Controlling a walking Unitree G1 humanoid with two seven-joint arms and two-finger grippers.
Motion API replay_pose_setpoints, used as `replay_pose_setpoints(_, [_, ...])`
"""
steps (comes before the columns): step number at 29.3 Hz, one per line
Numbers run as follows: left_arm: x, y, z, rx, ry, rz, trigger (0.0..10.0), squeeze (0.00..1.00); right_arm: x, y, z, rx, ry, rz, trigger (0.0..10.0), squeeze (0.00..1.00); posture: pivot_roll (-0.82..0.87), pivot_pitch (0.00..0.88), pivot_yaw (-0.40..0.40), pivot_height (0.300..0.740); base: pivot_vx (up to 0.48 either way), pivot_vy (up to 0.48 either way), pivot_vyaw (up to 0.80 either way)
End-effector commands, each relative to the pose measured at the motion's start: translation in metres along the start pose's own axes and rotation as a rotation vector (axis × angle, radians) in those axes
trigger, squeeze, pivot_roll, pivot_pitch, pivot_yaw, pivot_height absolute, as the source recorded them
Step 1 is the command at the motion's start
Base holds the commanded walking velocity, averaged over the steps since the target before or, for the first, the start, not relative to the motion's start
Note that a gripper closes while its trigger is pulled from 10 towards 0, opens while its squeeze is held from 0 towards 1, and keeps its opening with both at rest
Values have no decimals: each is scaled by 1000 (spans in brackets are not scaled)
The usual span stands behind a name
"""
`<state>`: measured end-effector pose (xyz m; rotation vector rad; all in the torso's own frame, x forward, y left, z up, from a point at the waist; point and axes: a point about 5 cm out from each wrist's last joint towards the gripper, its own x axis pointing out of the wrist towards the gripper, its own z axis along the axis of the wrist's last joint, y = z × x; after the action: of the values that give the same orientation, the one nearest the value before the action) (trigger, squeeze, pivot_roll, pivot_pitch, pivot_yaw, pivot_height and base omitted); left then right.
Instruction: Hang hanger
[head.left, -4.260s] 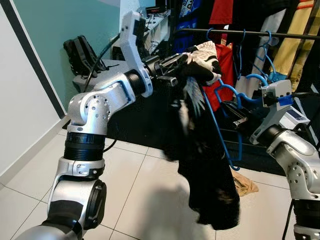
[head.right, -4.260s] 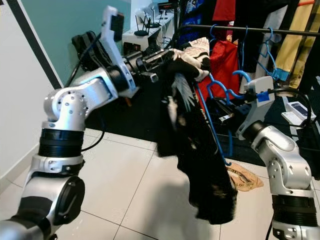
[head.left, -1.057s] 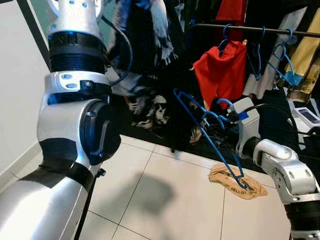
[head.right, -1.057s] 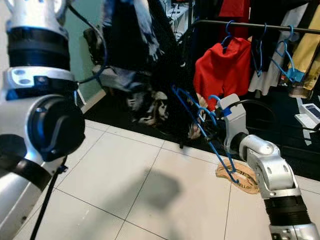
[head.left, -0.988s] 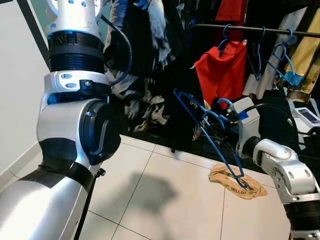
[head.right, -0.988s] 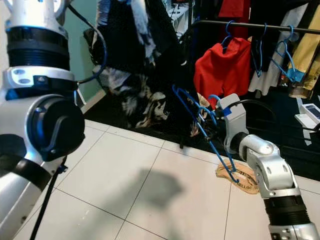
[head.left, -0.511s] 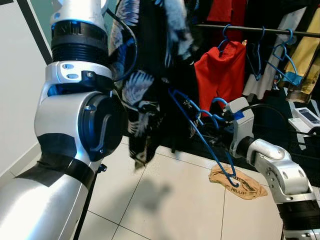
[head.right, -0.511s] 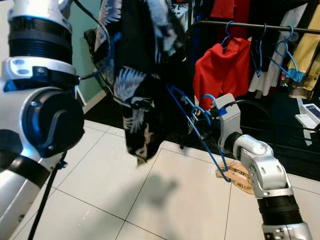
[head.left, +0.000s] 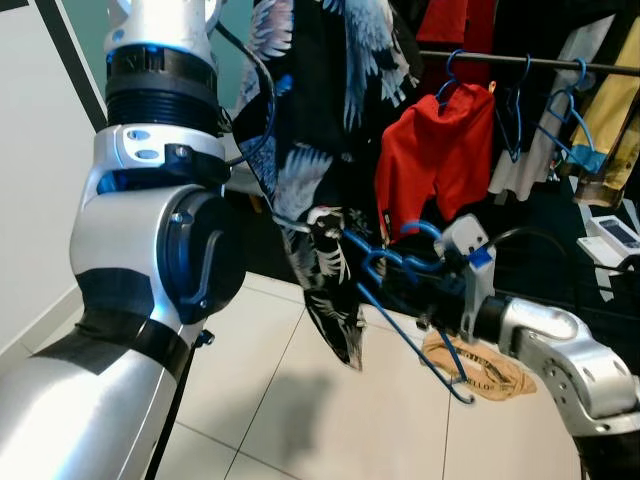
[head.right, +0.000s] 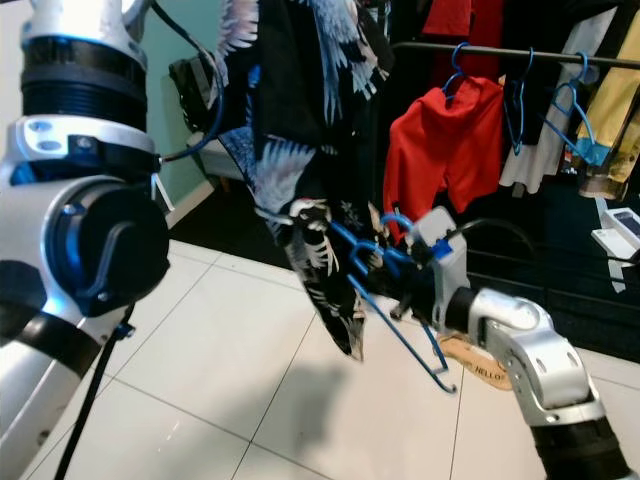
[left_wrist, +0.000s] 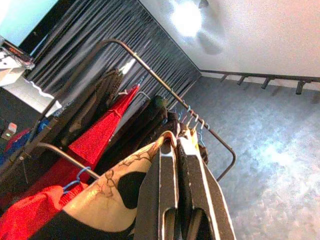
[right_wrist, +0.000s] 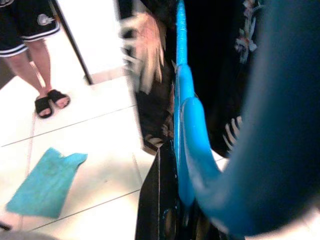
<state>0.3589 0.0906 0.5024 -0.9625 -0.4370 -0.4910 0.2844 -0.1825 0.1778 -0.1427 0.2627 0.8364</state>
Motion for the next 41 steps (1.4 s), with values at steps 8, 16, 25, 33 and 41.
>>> replay_pose_setpoints(8, [-3,-7,-8,-30,17,-21,10000,0,6,8,5,-4,-7,55,10000,0,-10,0,53,740,0,0,0])
replay_pose_setpoints(16, [-3,-9,-12,-42,28,-34,10000,0,11,4,10,-16,-41,15,10000,0,-6,0,54,740,0,0,0])
replay_pose_setpoints(25, [-9,-5,-25,-67,77,-24,10000,0,11,-24,46,13,-280,-214,10000,0,-9,0,56,740,0,0,0])
replay_pose_setpoints(33, [-18,11,-34,-69,106,23,10000,0,1,-35,70,25,-446,-291,10000,0,-11,0,56,740,0,0,0])
replay_pose_setpoints(41, [-25,29,-37,-60,96,81,10000,0,-3,-36,77,28,-499,-293,10000,0,-16,0,57,740,0,0,0])
